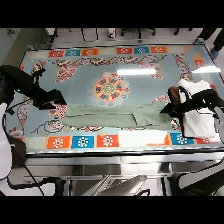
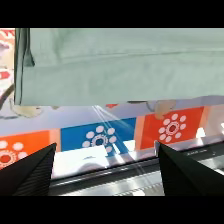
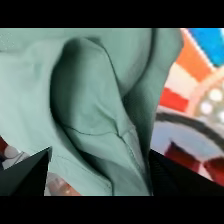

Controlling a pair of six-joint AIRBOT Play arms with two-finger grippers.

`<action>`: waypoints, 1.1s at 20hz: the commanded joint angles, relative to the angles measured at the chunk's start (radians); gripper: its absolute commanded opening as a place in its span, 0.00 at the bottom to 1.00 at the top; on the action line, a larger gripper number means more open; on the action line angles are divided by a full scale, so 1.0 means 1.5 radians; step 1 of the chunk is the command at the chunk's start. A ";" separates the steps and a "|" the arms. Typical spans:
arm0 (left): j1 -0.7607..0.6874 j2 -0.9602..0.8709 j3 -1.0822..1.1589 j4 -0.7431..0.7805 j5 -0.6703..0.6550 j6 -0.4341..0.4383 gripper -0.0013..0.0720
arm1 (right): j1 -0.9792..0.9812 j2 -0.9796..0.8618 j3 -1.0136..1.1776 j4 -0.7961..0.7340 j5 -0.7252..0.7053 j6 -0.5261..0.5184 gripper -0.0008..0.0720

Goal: Fold the shirts.

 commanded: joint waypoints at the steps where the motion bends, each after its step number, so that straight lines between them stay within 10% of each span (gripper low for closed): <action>1: -0.032 0.078 -0.099 -0.040 -0.087 -0.001 0.97 | 0.007 -0.030 -0.001 0.016 0.044 -0.014 0.78; 5: -0.134 0.094 -0.184 -0.121 -0.250 0.027 0.03 | 0.027 -0.031 -0.001 0.018 0.067 -0.014 0.04; 13: -0.394 -0.147 -0.083 -0.120 -0.461 0.025 0.04 | 0.032 0.051 0.004 0.028 0.033 0.005 0.04; 22: -0.469 -0.423 0.228 -0.120 -0.386 -0.016 0.04 | 0.055 0.226 0.172 0.061 -0.140 0.070 0.04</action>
